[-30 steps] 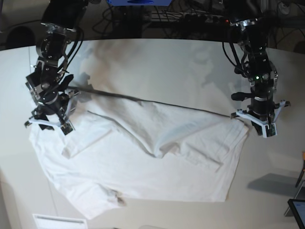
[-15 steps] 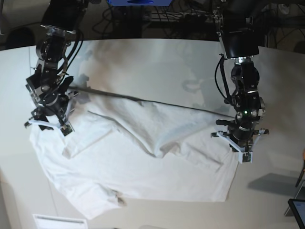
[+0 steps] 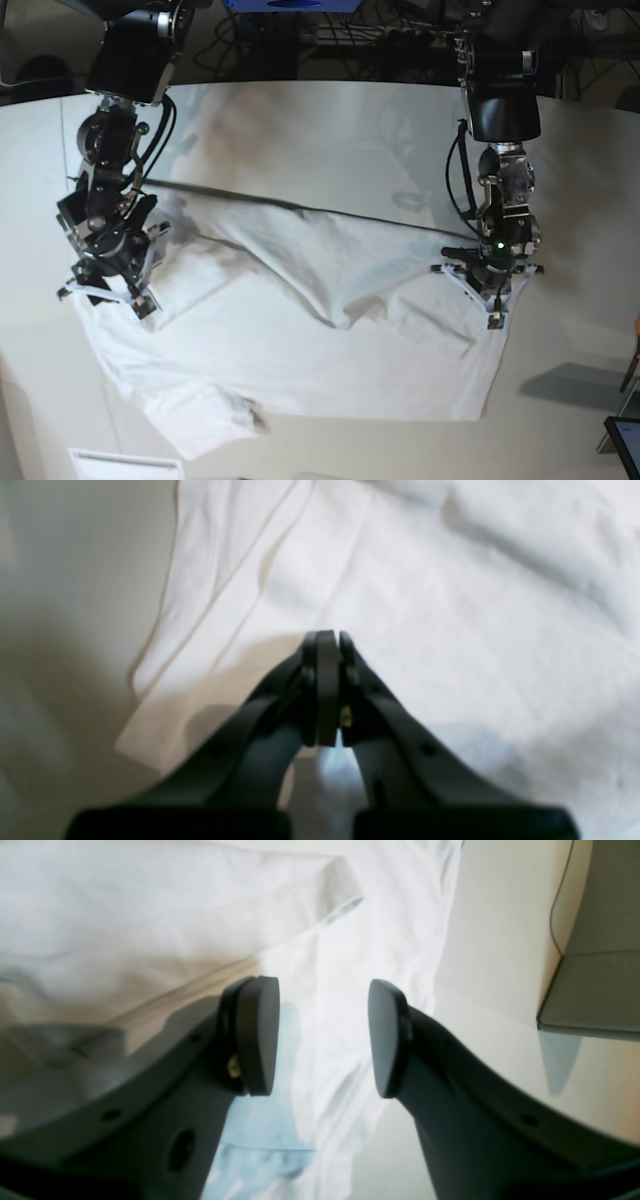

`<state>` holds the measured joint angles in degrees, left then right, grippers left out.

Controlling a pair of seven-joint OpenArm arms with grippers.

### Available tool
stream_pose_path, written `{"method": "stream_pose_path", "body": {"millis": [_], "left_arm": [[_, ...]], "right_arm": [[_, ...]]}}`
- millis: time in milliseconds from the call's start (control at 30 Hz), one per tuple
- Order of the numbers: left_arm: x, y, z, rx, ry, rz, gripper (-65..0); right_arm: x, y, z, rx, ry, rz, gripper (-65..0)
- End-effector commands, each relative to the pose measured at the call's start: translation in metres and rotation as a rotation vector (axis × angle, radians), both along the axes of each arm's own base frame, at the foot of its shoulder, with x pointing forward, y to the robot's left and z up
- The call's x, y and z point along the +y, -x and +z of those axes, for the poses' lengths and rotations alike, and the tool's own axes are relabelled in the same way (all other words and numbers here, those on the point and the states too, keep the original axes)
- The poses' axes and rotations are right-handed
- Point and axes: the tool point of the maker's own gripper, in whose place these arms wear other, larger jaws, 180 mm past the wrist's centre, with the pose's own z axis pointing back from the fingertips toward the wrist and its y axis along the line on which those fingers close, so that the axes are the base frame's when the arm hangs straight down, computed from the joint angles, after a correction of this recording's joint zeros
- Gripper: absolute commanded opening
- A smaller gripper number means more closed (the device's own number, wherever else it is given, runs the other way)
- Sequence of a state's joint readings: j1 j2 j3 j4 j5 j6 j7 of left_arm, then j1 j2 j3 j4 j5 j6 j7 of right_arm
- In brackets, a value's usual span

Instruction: Fold the T-shirt properly

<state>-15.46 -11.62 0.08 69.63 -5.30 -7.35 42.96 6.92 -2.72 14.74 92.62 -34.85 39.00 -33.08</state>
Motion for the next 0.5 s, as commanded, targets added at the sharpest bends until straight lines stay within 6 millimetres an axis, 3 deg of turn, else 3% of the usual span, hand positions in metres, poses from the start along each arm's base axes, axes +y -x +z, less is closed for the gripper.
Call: {"method": "stream_pose_path", "body": {"millis": [0, 133, 233, 333, 467], "left_arm": [[0.016, -0.007, 0.025, -0.059, -0.041, 0.018, -65.0], [0.034, 0.005, 0.093, -0.263, -0.089, 0.057, -65.0], [0.031, 0.024, 0.141, -0.439, -0.137, 0.04, -65.0], [0.029, 0.046, 0.155, -0.514, -0.176, 0.013, -65.0], [0.03, 0.081, 0.151, -0.579, -0.216, -0.027, -65.0]], "right_arm": [[-0.003, -0.007, 0.016, -0.056, 0.004, -0.002, -37.3], [0.013, 0.003, 0.034, -0.163, -0.078, 0.048, -38.7], [0.029, 0.02, 0.05, -0.247, -0.167, 0.093, -49.9], [0.042, 0.036, 0.047, -0.27, -0.256, 0.123, -63.5], [0.049, 0.059, 0.038, -0.274, -0.351, 0.156, -64.7]]}}
